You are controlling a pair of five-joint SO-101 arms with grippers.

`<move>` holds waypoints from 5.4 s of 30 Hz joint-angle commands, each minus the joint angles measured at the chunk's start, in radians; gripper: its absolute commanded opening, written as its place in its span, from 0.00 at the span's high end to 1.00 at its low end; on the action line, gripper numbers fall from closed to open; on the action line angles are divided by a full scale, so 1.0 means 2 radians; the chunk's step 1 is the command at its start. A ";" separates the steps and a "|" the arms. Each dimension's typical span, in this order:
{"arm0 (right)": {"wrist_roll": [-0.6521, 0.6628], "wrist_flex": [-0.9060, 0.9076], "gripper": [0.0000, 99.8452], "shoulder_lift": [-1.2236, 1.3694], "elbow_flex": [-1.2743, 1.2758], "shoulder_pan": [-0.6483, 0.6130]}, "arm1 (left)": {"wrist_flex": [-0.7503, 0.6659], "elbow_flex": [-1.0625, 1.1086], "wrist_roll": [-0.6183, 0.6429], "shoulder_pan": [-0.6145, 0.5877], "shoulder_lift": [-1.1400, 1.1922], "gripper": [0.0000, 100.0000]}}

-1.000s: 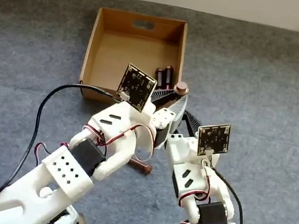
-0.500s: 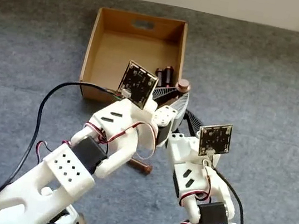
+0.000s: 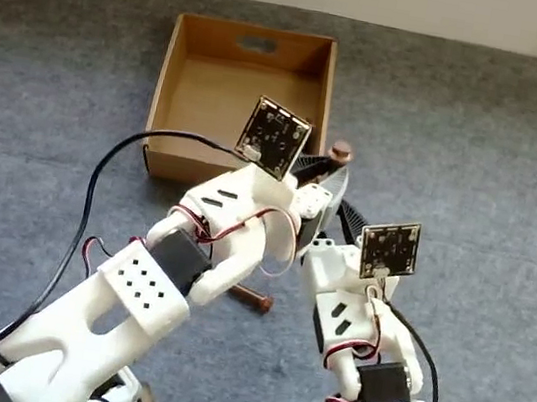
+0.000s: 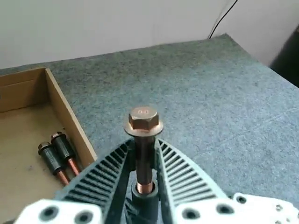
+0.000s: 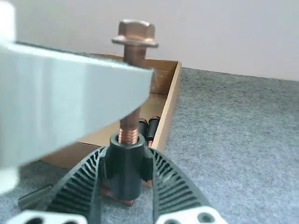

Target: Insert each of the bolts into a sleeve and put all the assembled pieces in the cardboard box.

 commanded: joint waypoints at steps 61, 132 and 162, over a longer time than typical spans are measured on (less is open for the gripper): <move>-0.002 -0.009 0.99 -0.003 -0.028 0.026 | 0.078 0.323 -0.069 -0.333 -0.234 0.93; -0.079 0.112 0.85 0.983 -0.820 -0.057 | 0.030 0.376 -0.072 -0.279 -0.234 0.93; -0.029 0.253 0.85 0.629 -0.479 -0.134 | 0.030 0.376 -0.073 -0.281 -0.234 0.93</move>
